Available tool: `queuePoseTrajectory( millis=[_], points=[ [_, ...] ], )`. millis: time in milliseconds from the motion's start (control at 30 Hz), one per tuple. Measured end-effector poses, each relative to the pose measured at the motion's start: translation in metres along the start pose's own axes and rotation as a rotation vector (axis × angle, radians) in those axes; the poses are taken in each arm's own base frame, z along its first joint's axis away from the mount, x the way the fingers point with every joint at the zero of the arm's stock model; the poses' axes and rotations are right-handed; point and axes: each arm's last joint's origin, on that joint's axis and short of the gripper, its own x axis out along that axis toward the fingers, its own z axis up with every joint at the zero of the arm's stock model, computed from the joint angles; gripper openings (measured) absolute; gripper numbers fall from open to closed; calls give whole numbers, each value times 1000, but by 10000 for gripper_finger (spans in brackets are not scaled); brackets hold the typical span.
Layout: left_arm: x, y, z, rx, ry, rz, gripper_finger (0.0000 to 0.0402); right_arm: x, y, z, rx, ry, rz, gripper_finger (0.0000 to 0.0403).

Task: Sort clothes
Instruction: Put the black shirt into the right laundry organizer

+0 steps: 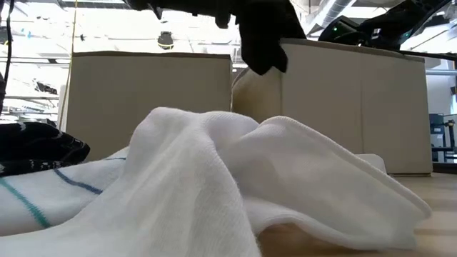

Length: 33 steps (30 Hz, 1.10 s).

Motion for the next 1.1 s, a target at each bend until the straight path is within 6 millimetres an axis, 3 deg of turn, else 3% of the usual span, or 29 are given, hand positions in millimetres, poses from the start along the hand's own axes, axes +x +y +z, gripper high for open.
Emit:
queuePoseTrajectory(
  millis=[267,533,900,1100],
  points=[
    [0,16,-10,-127,16,43,6,0,0,0,1,-1,0,63],
    [-1,22,-18,-130,45,48,12,0,0,0,1,-1,0,63],
    [-3,28,-55,-225,181,-103,18,0,0,0,1,-1,0,63],
    [-1,27,-65,-243,222,-121,40,0,0,0,1,-1,0,63]
  ],
)
